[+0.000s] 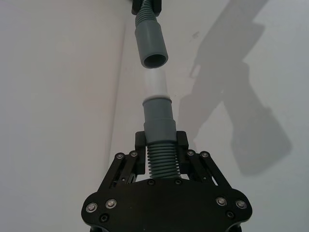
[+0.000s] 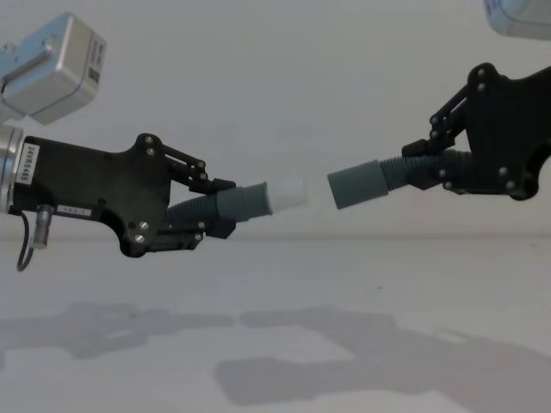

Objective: Use both hands to pick up one end of the pipe from the table, align the ends, and insert them.

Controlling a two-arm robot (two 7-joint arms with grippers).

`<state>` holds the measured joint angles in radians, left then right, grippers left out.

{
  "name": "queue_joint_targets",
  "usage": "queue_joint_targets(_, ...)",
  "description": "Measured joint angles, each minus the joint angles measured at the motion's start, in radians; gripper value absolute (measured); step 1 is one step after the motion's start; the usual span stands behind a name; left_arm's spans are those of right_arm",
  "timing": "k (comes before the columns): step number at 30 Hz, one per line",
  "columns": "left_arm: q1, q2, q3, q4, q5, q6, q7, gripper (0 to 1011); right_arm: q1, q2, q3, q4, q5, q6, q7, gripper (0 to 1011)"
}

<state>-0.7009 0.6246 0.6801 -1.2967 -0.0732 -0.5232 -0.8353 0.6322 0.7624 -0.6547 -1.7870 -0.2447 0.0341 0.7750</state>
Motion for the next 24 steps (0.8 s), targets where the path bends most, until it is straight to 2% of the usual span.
queue_joint_targets(24, 0.0, 0.0, 0.0, 0.0, 0.0, 0.0, 0.0, 332, 0.005, -0.033, -0.014, -0.006, 0.012, 0.049, 0.004, 172)
